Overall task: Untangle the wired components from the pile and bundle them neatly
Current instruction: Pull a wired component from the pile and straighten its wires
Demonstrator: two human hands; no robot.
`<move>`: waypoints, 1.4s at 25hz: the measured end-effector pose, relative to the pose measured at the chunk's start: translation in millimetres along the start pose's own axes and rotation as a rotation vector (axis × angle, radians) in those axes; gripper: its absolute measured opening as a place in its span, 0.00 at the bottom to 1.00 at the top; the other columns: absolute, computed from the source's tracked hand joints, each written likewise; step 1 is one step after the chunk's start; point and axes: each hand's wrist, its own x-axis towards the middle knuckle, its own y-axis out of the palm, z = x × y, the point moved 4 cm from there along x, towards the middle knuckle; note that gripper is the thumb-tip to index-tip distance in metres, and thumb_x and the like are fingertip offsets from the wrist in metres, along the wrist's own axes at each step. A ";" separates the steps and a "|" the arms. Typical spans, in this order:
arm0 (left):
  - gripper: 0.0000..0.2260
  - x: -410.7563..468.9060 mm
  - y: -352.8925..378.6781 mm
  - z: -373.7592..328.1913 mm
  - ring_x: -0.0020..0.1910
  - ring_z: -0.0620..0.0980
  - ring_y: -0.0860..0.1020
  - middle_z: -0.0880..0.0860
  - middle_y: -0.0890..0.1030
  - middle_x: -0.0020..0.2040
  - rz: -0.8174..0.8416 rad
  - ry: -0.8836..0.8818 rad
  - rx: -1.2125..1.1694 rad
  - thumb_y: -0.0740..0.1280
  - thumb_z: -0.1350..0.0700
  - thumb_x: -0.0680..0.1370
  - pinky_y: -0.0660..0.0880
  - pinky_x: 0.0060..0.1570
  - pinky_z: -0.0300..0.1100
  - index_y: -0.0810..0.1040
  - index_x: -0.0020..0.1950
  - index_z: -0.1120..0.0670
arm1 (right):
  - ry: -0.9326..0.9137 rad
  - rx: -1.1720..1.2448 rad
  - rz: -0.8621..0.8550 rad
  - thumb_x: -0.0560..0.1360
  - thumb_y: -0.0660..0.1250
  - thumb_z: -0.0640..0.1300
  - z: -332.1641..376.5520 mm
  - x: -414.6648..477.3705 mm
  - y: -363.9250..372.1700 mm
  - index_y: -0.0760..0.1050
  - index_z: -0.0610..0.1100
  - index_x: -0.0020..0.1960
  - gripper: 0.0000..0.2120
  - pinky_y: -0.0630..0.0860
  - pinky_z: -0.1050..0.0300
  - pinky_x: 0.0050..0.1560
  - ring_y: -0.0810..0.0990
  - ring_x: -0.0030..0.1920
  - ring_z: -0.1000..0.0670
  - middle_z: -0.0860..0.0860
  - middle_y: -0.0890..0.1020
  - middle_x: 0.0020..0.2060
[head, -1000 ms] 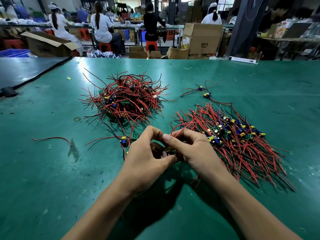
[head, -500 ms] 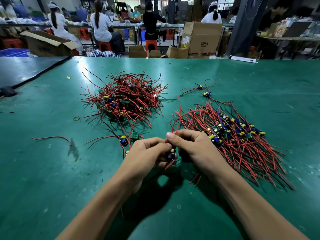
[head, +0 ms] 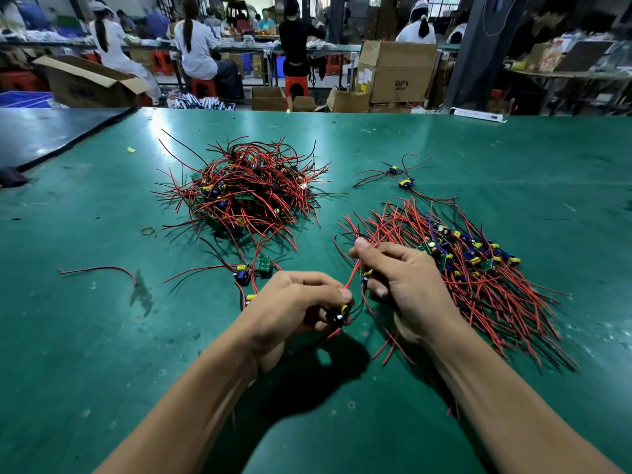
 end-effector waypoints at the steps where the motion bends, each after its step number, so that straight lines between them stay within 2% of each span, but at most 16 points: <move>1: 0.05 -0.5 0.2 -2.2 0.36 0.53 0.71 0.56 0.78 0.33 0.021 0.014 0.021 0.73 0.63 0.69 0.67 0.37 0.42 0.82 0.34 0.56 | -0.006 0.008 -0.035 0.76 0.71 0.44 0.4 0.5 -0.3 0.79 0.36 0.40 0.12 0.58 0.67 0.21 0.63 0.19 0.57 0.54 0.77 0.26; 4: 0.03 -1.9 -1.1 -7.0 0.33 0.52 0.72 0.56 0.77 0.32 0.061 0.033 0.080 0.74 0.61 0.67 0.67 0.35 0.41 0.82 0.34 0.56 | 0.016 0.043 -0.122 0.79 0.68 0.45 -0.4 0.2 1.8 0.80 0.38 0.40 0.13 0.58 0.66 0.22 0.62 0.19 0.56 0.55 0.72 0.22; 8: 0.03 -1.8 -4.8 -7.4 0.36 0.54 0.70 0.58 0.77 0.33 0.093 -0.005 0.131 0.73 0.57 0.65 0.64 0.32 0.40 0.81 0.34 0.55 | 0.160 0.303 -0.165 0.81 0.64 0.46 -5.6 1.0 4.9 0.75 0.39 0.38 0.16 0.57 0.66 0.20 0.60 0.17 0.57 0.53 0.65 0.19; 11: 0.02 0.2 -7.4 -5.3 0.34 0.53 0.70 0.60 0.76 0.34 0.068 -0.026 0.135 0.73 0.58 0.65 0.62 0.33 0.40 0.82 0.34 0.55 | 0.139 0.352 -0.186 0.81 0.64 0.47 -4.1 1.8 5.0 0.74 0.39 0.38 0.17 0.57 0.66 0.18 0.60 0.16 0.58 0.53 0.66 0.20; 13: 0.02 2.0 -13.1 -4.2 0.28 0.50 0.72 0.59 0.78 0.34 -0.034 -0.016 0.021 0.74 0.60 0.67 0.65 0.31 0.38 0.82 0.35 0.56 | 0.048 0.250 -0.200 0.80 0.65 0.51 -1.7 3.4 -3.0 0.76 0.38 0.39 0.18 0.59 0.65 0.19 0.61 0.17 0.58 0.53 0.70 0.22; 15: 0.04 4.4 -22.6 -7.0 0.24 0.47 0.75 0.58 0.82 0.36 -0.157 0.041 -0.197 0.72 0.57 0.70 0.71 0.25 0.34 0.81 0.41 0.57 | -0.002 0.066 -0.171 0.80 0.64 0.56 -1.7 2.6 -9.5 0.79 0.38 0.41 0.22 0.60 0.64 0.22 0.64 0.19 0.56 0.53 0.73 0.25; 17: 0.10 5.6 -33.6 -11.3 0.27 0.45 0.79 0.55 0.83 0.37 -0.244 0.105 -0.422 0.71 0.54 0.70 0.76 0.27 0.34 0.78 0.46 0.59 | -0.075 -0.251 0.007 0.79 0.67 0.55 -6.2 -4.4 -1.4 0.83 0.41 0.43 0.17 0.64 0.64 0.23 0.69 0.20 0.55 0.54 0.78 0.28; 19: 0.10 6.2 -37.6 -13.0 0.30 0.45 0.82 0.54 0.83 0.36 -0.294 0.110 -0.600 0.71 0.54 0.70 0.77 0.29 0.33 0.77 0.46 0.59 | -0.133 -0.487 0.247 0.74 0.75 0.53 -17.4 -16.2 18.7 0.85 0.48 0.48 0.09 0.74 0.60 0.27 0.75 0.25 0.55 0.53 0.82 0.33; 21: 0.11 5.4 -35.1 -10.8 0.31 0.46 0.83 0.56 0.84 0.36 -0.317 0.076 -0.689 0.72 0.55 0.69 0.77 0.28 0.33 0.77 0.46 0.59 | -0.107 -0.477 0.363 0.68 0.78 0.56 -25.7 -26.5 33.6 0.85 0.54 0.52 0.14 0.80 0.54 0.32 0.78 0.30 0.54 0.52 0.83 0.35; 23: 0.11 5.3 -32.1 -7.4 0.29 0.45 0.82 0.55 0.83 0.36 -0.318 0.057 -0.683 0.72 0.55 0.69 0.77 0.28 0.33 0.78 0.46 0.59 | -0.201 -0.465 0.280 0.65 0.77 0.61 -21.0 -26.5 33.6 0.83 0.57 0.53 0.18 0.77 0.60 0.32 0.76 0.30 0.56 0.55 0.82 0.34; 25: 0.11 6.5 -29.6 -4.9 0.28 0.43 0.80 0.52 0.82 0.34 -0.315 0.069 -0.648 0.72 0.54 0.69 0.77 0.28 0.33 0.78 0.46 0.59 | -0.255 -0.357 0.188 0.67 0.76 0.63 -11.9 -23.9 28.0 0.83 0.57 0.54 0.18 0.74 0.60 0.30 0.75 0.28 0.55 0.53 0.83 0.37; 29: 0.11 7.2 -22.1 -2.2 0.30 0.45 0.80 0.51 0.83 0.36 -0.256 0.151 -0.617 0.73 0.55 0.66 0.78 0.31 0.34 0.78 0.45 0.56 | -0.101 0.101 0.161 0.68 0.74 0.53 -8.8 -18.4 30.7 0.86 0.46 0.49 0.14 0.71 0.64 0.27 0.73 0.25 0.53 0.49 0.84 0.38; 31: 0.09 5.8 -16.3 -2.9 0.37 0.49 0.84 0.54 0.85 0.43 -0.136 0.192 -0.636 0.75 0.59 0.64 0.80 0.36 0.37 0.82 0.42 0.55 | 0.038 0.322 0.179 0.68 0.73 0.51 -7.5 -16.8 33.5 0.86 0.44 0.44 0.11 0.69 0.66 0.26 0.71 0.24 0.56 0.50 0.82 0.35; 32: 0.11 4.4 -13.4 -4.2 0.42 0.52 0.85 0.57 0.85 0.48 -0.050 0.198 -0.640 0.77 0.64 0.63 0.81 0.39 0.39 0.84 0.43 0.55 | 0.121 0.436 0.212 0.69 0.72 0.50 -5.6 -16.2 34.0 0.85 0.44 0.42 0.10 0.67 0.67 0.24 0.70 0.23 0.58 0.51 0.80 0.33; 34: 0.17 0.4 -10.0 -5.7 0.50 0.57 0.84 0.60 0.83 0.56 0.075 0.185 -0.576 0.75 0.69 0.63 0.81 0.45 0.41 0.85 0.49 0.56 | 0.264 0.619 0.285 0.70 0.70 0.48 -0.5 -15.4 30.7 0.83 0.42 0.41 0.09 0.62 0.69 0.21 0.65 0.21 0.59 0.53 0.76 0.31; 35: 0.18 0.8 -10.6 -4.6 0.50 0.57 0.84 0.60 0.83 0.57 0.087 0.177 -0.527 0.73 0.70 0.64 0.81 0.45 0.42 0.84 0.52 0.57 | 0.308 0.666 0.322 0.70 0.70 0.48 1.9 -15.4 28.7 0.83 0.42 0.41 0.09 0.59 0.69 0.20 0.62 0.21 0.59 0.54 0.74 0.30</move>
